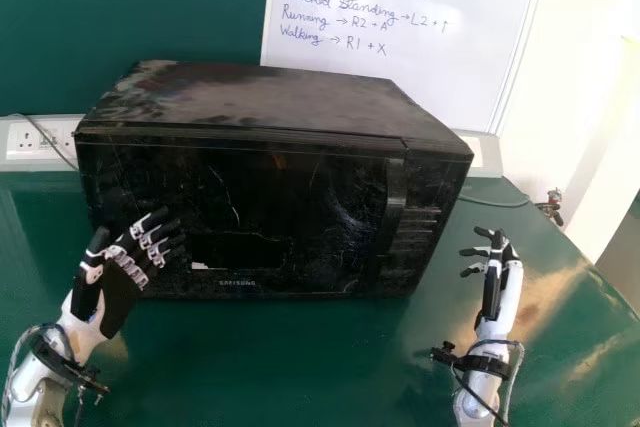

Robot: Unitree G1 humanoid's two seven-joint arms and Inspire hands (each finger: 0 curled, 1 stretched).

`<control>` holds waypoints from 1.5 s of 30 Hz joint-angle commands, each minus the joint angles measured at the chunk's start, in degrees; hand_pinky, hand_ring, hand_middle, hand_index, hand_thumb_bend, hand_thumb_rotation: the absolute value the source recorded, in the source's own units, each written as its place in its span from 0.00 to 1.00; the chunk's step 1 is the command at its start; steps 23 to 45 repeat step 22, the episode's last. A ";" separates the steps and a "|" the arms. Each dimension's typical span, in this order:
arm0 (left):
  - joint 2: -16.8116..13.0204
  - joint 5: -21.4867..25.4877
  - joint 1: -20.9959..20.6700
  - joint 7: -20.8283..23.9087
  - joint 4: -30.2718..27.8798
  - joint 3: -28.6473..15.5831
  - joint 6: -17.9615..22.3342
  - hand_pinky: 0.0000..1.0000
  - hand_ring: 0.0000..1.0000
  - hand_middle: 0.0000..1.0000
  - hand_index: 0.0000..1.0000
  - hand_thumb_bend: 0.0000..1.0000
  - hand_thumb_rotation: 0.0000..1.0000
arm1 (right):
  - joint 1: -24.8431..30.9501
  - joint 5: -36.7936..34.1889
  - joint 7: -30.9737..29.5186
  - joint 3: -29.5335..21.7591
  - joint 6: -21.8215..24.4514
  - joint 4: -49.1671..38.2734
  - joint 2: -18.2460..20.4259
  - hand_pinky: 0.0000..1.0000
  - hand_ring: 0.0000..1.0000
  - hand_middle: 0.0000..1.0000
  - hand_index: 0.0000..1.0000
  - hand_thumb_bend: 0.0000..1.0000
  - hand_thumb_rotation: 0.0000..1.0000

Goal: Put biscuit inside oven

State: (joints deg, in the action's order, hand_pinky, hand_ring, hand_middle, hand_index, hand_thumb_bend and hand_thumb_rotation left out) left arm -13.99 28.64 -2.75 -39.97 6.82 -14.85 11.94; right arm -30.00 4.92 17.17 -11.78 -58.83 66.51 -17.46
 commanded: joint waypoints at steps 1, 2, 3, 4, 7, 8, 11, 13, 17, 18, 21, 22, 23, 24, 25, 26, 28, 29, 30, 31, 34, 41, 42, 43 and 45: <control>0.62 -2.10 -1.20 1.05 0.48 1.93 -0.24 1.00 1.00 1.00 1.00 0.35 0.00 | 3.83 0.15 0.72 0.60 0.02 2.09 4.00 0.24 0.30 0.38 0.62 0.71 1.00; 0.75 -2.41 -1.19 1.62 0.36 2.01 -0.21 1.00 1.00 1.00 1.00 0.36 0.00 | 3.85 0.21 0.77 0.61 0.16 2.10 4.00 0.24 0.30 0.38 0.62 0.71 1.00; 0.80 -2.57 -1.18 1.92 0.36 2.06 -0.09 1.00 1.00 1.00 1.00 0.37 0.00 | 3.87 0.08 0.62 0.57 0.29 2.10 4.04 0.25 0.30 0.39 0.62 0.71 1.00; 0.76 -3.05 -1.11 2.34 0.32 2.13 0.24 1.00 1.00 1.00 1.00 0.39 0.00 | 3.92 0.56 1.17 0.79 0.49 2.06 3.91 0.25 0.30 0.39 0.62 0.72 1.00; 0.57 -3.24 -0.97 2.65 0.40 2.18 0.65 1.00 1.00 1.00 1.00 0.40 0.00 | 3.92 0.27 0.94 0.72 0.26 2.06 4.01 0.25 0.31 0.40 0.62 0.71 1.00; 0.47 -2.97 -0.88 2.53 0.35 2.11 0.46 1.00 1.00 1.00 1.00 0.40 0.00 | 3.89 0.22 0.98 0.69 0.20 2.09 4.03 0.25 0.30 0.40 0.62 0.71 1.00; 0.07 -2.37 -0.46 2.33 0.09 1.66 0.00 1.00 1.00 1.00 1.00 0.43 0.00 | 3.82 0.11 1.23 0.59 0.25 2.06 4.18 0.25 0.30 0.39 0.62 0.72 1.00; -0.32 -0.83 -0.53 0.79 0.90 0.89 0.02 1.00 1.00 1.00 1.00 0.44 0.00 | 3.78 -0.15 0.89 0.48 0.04 2.06 4.30 0.24 0.29 0.39 0.62 0.72 0.99; -1.79 3.84 -2.31 -6.06 6.45 -2.10 2.40 0.90 1.00 1.00 1.00 0.40 0.00 | 3.77 -0.19 0.76 0.50 0.18 2.07 4.29 0.24 0.29 0.38 0.62 0.72 0.99; -2.11 5.04 -2.99 -8.04 8.33 -3.18 3.44 0.82 0.97 1.00 1.00 0.39 0.00 | 3.81 0.20 1.22 0.65 0.06 2.08 4.19 0.24 0.29 0.39 0.62 0.71 0.99; -2.88 8.78 -3.96 -13.48 11.63 -6.60 5.85 0.51 0.75 0.86 0.90 0.42 0.00 | 3.82 -0.12 0.79 0.53 0.56 2.08 4.25 0.24 0.29 0.39 0.62 0.72 1.00; -2.90 10.02 -4.28 -15.37 12.54 -7.82 7.05 0.45 0.69 0.81 0.87 0.39 0.00 | 3.79 -0.28 0.51 0.48 0.82 2.13 4.23 0.24 0.29 0.39 0.62 0.73 1.00; -2.90 10.02 -4.28 -15.37 12.54 -7.82 7.05 0.45 0.69 0.81 0.87 0.39 0.00 | 3.79 -0.28 0.51 0.48 0.82 2.13 4.23 0.24 0.29 0.39 0.62 0.73 1.00; -2.90 10.02 -4.28 -15.37 12.54 -7.82 7.05 0.45 0.69 0.81 0.87 0.39 0.00 | 3.79 -0.28 0.51 0.48 0.82 2.13 4.23 0.24 0.29 0.39 0.62 0.73 1.00; -2.90 10.02 -4.28 -15.37 12.54 -7.82 7.05 0.45 0.69 0.81 0.87 0.39 0.00 | 3.79 -0.28 0.51 0.48 0.82 2.13 4.23 0.24 0.29 0.39 0.62 0.73 1.00; -2.90 10.02 -4.28 -15.37 12.54 -7.82 7.05 0.45 0.69 0.81 0.87 0.39 0.00 | 3.79 -0.28 0.51 0.48 0.82 2.13 4.23 0.24 0.29 0.39 0.62 0.73 1.00; -2.90 10.02 -4.28 -15.37 12.54 -7.82 7.05 0.45 0.69 0.81 0.87 0.39 0.00 | 3.79 -0.28 0.51 0.48 0.82 2.13 4.23 0.24 0.29 0.39 0.62 0.73 1.00; -2.90 10.02 -4.28 -15.37 12.54 -7.82 7.05 0.45 0.69 0.81 0.87 0.39 0.00 | 3.79 -0.28 0.51 0.48 0.82 2.13 4.23 0.24 0.29 0.39 0.62 0.73 1.00; -2.90 10.02 -4.28 -15.37 12.54 -7.82 7.05 0.45 0.69 0.81 0.87 0.39 0.00 | 3.79 -0.28 0.51 0.48 0.82 2.13 4.23 0.24 0.29 0.39 0.62 0.73 1.00; -2.90 10.02 -4.28 -15.37 12.54 -7.82 7.05 0.45 0.69 0.81 0.87 0.39 0.00 | 3.79 -0.28 0.51 0.48 0.82 2.13 4.23 0.24 0.29 0.39 0.62 0.73 1.00; -2.90 10.02 -4.28 -15.37 12.54 -7.82 7.05 0.45 0.69 0.81 0.87 0.39 0.00 | 3.79 -0.28 0.51 0.48 0.82 2.13 4.23 0.24 0.29 0.39 0.62 0.73 1.00; -2.90 10.02 -4.28 -15.37 12.54 -7.82 7.05 0.45 0.69 0.81 0.87 0.39 0.00 | 3.79 -0.28 0.51 0.48 0.82 2.13 4.23 0.24 0.29 0.39 0.62 0.73 1.00; -2.90 10.02 -4.28 -15.37 12.54 -7.82 7.05 0.45 0.69 0.81 0.87 0.39 0.00 | 3.79 -0.28 0.51 0.48 0.82 2.13 4.23 0.24 0.29 0.39 0.62 0.73 1.00; -2.90 10.02 -4.28 -15.37 12.54 -7.82 7.05 0.45 0.69 0.81 0.87 0.39 0.00 | 3.79 -0.28 0.51 0.48 0.82 2.13 4.23 0.24 0.29 0.39 0.62 0.73 1.00; -2.90 10.02 -4.28 -15.37 12.54 -7.82 7.05 0.45 0.69 0.81 0.87 0.39 0.00 | 3.79 -0.28 0.51 0.48 0.82 2.13 4.23 0.24 0.29 0.39 0.62 0.73 1.00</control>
